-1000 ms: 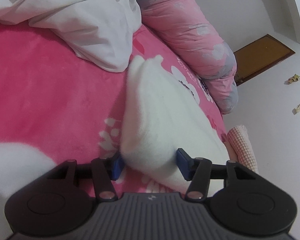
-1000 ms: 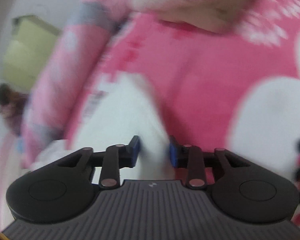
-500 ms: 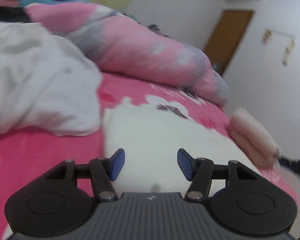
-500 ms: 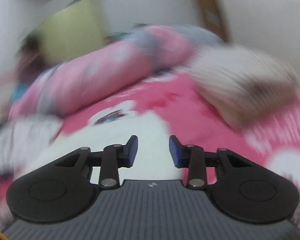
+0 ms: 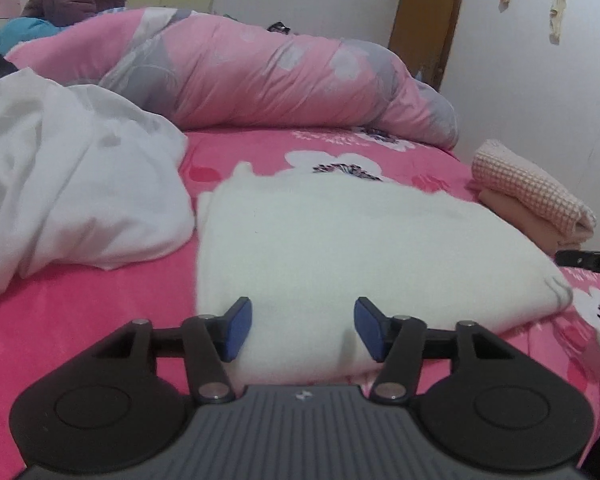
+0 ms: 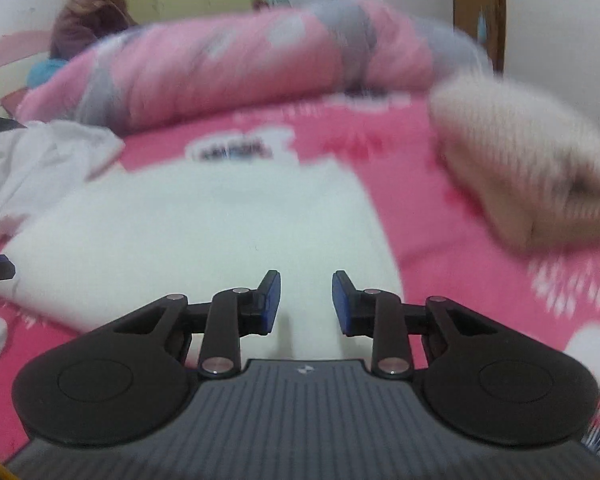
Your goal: Fold clothes
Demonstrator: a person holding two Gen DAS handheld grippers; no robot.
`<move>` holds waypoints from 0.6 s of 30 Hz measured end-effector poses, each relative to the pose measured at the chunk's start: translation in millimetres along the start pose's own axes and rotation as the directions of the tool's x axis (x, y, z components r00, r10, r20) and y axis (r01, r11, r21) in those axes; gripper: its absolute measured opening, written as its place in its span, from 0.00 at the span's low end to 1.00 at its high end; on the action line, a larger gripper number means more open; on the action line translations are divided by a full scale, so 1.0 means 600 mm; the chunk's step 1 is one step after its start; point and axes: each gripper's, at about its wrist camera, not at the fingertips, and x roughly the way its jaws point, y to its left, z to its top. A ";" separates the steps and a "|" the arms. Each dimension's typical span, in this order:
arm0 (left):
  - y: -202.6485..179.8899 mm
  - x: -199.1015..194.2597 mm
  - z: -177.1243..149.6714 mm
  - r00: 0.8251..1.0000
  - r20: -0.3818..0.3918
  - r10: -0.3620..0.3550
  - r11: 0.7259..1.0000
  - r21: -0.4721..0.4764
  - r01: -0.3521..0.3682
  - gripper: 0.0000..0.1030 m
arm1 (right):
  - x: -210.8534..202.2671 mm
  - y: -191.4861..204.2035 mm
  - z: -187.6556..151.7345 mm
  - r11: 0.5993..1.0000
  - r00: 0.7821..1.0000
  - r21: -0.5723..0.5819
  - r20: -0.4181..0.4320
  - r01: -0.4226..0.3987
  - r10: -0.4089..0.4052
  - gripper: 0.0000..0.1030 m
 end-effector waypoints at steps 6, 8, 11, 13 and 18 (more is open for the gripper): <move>0.014 -0.004 -0.006 1.000 0.018 -0.009 1.000 -0.028 0.010 0.57 | 0.049 -0.012 -0.043 0.999 0.995 0.026 -0.093 0.043 -0.041 0.27; 0.021 -0.019 -0.004 0.999 0.043 -0.024 0.998 -0.052 0.027 0.57 | 0.031 -0.001 -0.012 0.997 0.996 0.040 -0.073 0.059 -0.056 0.27; 0.036 -0.034 -0.010 0.997 0.065 -0.037 0.995 -0.090 0.043 0.58 | -0.001 0.038 0.025 1.000 0.999 -0.002 0.032 0.001 -0.001 0.27; 0.044 -0.038 -0.017 0.997 0.067 -0.041 0.993 -0.111 0.048 0.58 | -0.008 0.071 0.037 0.996 0.993 -0.048 0.090 -0.072 0.076 0.27; 0.062 -0.017 -0.030 0.999 0.012 -0.036 0.987 -0.157 0.038 0.57 | 0.087 0.125 -0.001 0.983 0.987 -0.109 -0.085 -0.145 0.136 0.27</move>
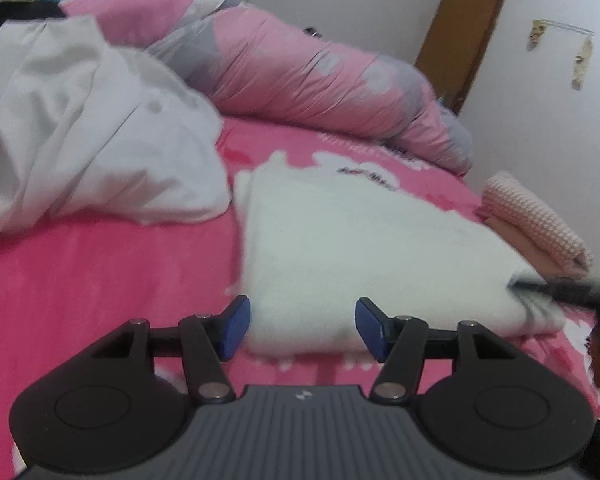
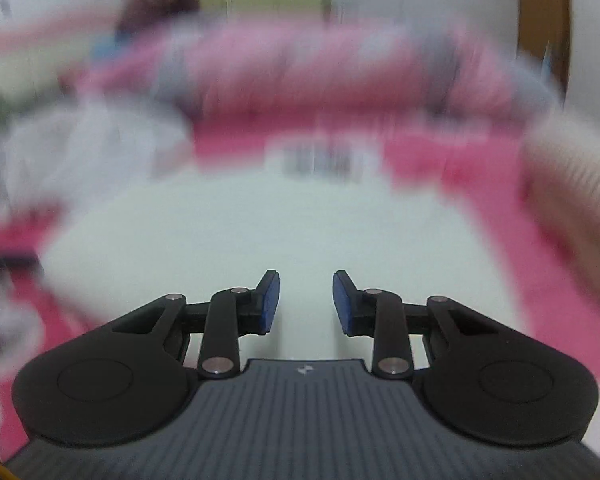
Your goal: Fold clothes
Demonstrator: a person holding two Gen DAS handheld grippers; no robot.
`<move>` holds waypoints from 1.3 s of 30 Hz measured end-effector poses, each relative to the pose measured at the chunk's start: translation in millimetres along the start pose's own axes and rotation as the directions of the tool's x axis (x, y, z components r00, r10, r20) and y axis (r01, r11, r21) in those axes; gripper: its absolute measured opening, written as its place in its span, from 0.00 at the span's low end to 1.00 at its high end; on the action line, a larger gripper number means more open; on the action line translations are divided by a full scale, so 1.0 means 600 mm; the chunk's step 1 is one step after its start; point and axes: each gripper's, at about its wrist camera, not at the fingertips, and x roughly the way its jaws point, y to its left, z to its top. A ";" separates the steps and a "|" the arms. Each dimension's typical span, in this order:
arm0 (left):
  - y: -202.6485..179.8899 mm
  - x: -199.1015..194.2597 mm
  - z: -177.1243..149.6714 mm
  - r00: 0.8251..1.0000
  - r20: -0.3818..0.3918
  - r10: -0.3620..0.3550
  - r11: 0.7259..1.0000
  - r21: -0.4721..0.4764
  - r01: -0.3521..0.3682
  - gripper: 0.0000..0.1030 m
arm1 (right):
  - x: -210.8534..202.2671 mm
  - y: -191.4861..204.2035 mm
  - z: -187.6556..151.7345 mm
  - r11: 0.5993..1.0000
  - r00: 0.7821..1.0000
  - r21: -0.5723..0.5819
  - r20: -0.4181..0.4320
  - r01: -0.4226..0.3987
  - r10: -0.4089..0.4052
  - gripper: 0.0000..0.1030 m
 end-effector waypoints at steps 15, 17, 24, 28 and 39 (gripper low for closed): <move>0.065 -0.009 -0.011 0.999 0.026 -0.020 0.988 -0.154 0.024 0.53 | 0.057 0.162 0.041 0.957 0.977 -0.198 -0.029 -0.213 0.212 0.26; 0.070 -0.008 -0.010 0.999 0.028 -0.026 0.987 -0.161 0.030 0.53 | 0.058 0.175 0.047 0.953 0.982 -0.236 -0.051 -0.189 0.182 0.26; 0.078 -0.004 -0.015 0.999 0.030 -0.034 0.982 -0.187 0.039 0.52 | 0.009 0.266 0.103 0.890 0.932 -0.324 0.059 -0.321 0.358 0.25; 0.081 -0.001 -0.020 0.999 0.034 -0.041 0.982 -0.181 0.047 0.52 | 0.084 0.296 0.058 0.864 0.945 -0.388 -0.068 -0.320 0.319 0.26; 0.092 0.000 -0.029 0.996 0.053 -0.068 0.979 -0.188 0.077 0.50 | 0.120 0.309 0.088 0.872 0.931 -0.326 -0.084 -0.364 0.356 0.25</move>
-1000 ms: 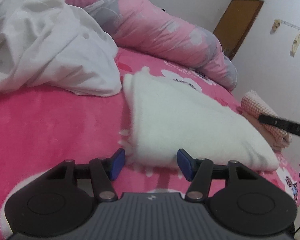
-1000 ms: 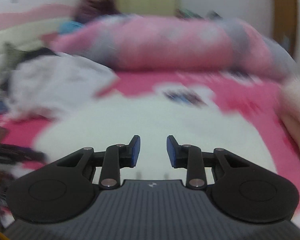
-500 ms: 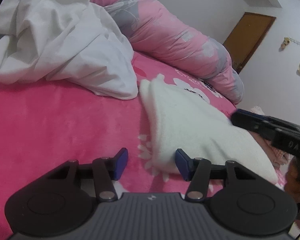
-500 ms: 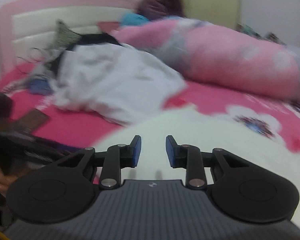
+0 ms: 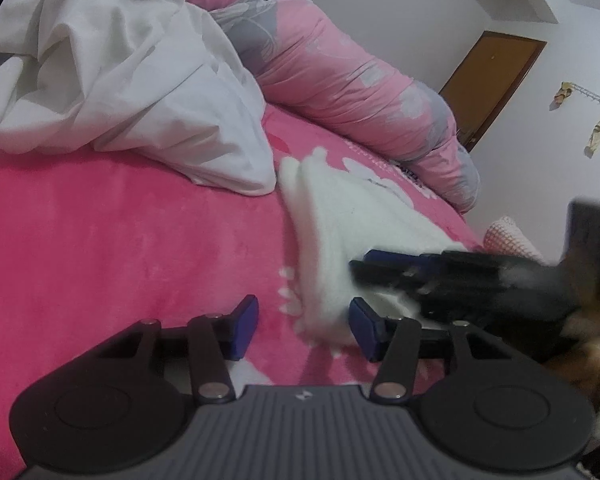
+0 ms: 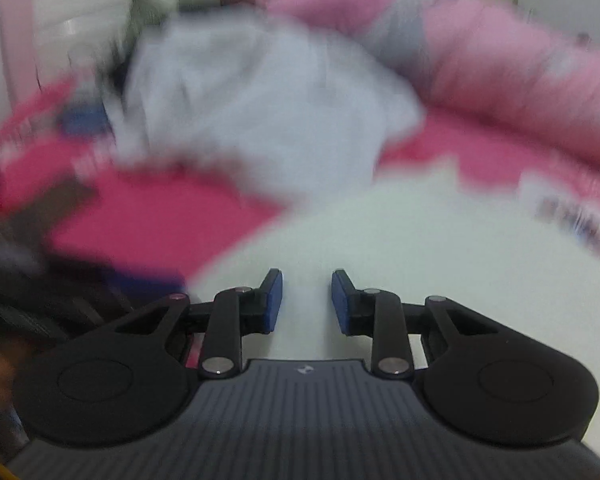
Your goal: Fold clothes
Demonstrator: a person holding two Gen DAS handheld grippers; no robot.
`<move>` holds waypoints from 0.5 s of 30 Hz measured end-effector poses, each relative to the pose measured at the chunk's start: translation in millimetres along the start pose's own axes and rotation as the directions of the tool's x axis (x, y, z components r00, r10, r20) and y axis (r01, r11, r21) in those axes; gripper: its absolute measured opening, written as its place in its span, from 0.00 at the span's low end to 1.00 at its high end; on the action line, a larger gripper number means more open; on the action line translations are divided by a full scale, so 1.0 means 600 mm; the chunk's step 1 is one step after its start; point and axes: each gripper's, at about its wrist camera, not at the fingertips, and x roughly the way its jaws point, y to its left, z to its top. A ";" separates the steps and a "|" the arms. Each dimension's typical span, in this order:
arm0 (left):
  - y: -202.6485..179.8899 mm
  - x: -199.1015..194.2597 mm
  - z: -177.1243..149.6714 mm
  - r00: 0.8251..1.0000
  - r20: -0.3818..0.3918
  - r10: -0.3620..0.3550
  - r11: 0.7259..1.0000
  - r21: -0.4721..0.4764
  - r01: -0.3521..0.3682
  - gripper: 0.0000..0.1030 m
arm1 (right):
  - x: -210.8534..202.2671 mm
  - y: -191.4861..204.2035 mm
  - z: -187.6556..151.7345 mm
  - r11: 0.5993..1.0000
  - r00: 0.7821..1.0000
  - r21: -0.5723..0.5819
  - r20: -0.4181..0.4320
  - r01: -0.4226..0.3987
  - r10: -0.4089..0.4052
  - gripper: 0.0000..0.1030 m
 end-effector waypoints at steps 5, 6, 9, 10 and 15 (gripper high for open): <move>0.007 0.000 -0.004 1.000 0.011 -0.020 1.000 -0.010 0.020 0.50 | -0.003 -0.012 0.033 0.999 1.000 0.041 -0.014 -0.003 0.003 0.24; 0.008 0.000 -0.005 1.000 0.013 -0.023 1.000 -0.010 0.023 0.50 | -0.007 -0.009 0.039 1.000 1.000 0.029 0.006 0.010 -0.010 0.24; 0.009 0.000 -0.006 1.000 0.014 -0.027 1.000 -0.011 0.027 0.50 | 0.003 -0.010 0.039 0.999 0.999 0.026 0.014 0.038 -0.038 0.24; 0.009 0.000 -0.006 1.000 0.014 -0.027 1.000 -0.011 0.028 0.50 | 0.016 -0.009 0.026 0.999 0.999 0.019 0.002 0.049 -0.049 0.24; 0.009 0.000 -0.008 0.999 0.020 -0.037 0.999 -0.008 0.037 0.51 | 0.025 -0.012 0.040 0.996 0.996 0.001 -0.024 0.086 -0.086 0.23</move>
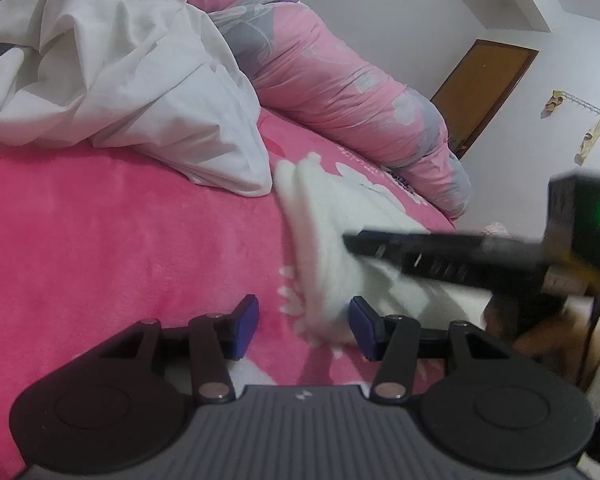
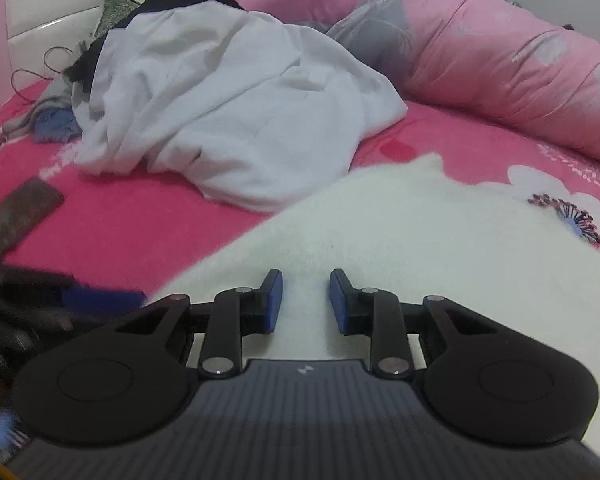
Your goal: Fold clothes
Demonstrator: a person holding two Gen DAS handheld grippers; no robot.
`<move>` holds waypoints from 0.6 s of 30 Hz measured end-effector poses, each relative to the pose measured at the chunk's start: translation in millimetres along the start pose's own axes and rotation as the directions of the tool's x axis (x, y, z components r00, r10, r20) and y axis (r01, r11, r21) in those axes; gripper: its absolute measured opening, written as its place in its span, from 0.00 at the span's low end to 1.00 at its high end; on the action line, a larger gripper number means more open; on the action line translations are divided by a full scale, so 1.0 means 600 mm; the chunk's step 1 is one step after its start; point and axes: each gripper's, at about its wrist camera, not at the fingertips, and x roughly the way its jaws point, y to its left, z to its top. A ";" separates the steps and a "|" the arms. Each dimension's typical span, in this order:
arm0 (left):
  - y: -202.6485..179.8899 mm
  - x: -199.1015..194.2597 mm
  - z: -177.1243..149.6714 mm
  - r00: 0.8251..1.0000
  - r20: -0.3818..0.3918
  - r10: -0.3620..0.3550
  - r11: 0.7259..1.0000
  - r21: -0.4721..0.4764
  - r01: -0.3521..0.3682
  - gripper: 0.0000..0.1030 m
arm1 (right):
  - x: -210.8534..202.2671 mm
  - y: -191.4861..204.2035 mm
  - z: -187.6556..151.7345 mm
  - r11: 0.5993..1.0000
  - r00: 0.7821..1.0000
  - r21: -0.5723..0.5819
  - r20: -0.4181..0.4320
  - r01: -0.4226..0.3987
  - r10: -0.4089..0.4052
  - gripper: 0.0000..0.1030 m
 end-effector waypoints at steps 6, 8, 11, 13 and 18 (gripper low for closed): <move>0.003 0.001 -0.002 1.000 0.004 -0.011 1.000 0.001 0.011 0.52 | 0.020 -0.035 0.018 0.998 0.999 0.051 0.000 0.044 -0.044 0.25; 0.005 0.001 -0.003 1.000 0.006 -0.018 1.000 -0.001 0.018 0.52 | 0.046 -0.029 -0.021 0.998 0.999 0.026 -0.006 0.053 -0.053 0.25; 0.007 0.000 -0.004 1.000 0.010 -0.025 1.000 -0.001 0.025 0.53 | 0.038 -0.033 0.002 0.998 0.998 0.042 -0.022 0.051 -0.050 0.23; 0.007 0.000 -0.004 1.000 0.013 -0.029 1.000 0.001 0.029 0.53 | 0.024 -0.036 0.029 0.997 0.998 0.025 0.015 0.067 -0.068 0.23; 0.006 0.000 -0.006 0.999 0.015 -0.033 0.999 0.006 0.033 0.54 | 0.056 -0.060 0.038 0.995 0.998 0.076 -0.005 0.059 -0.059 0.23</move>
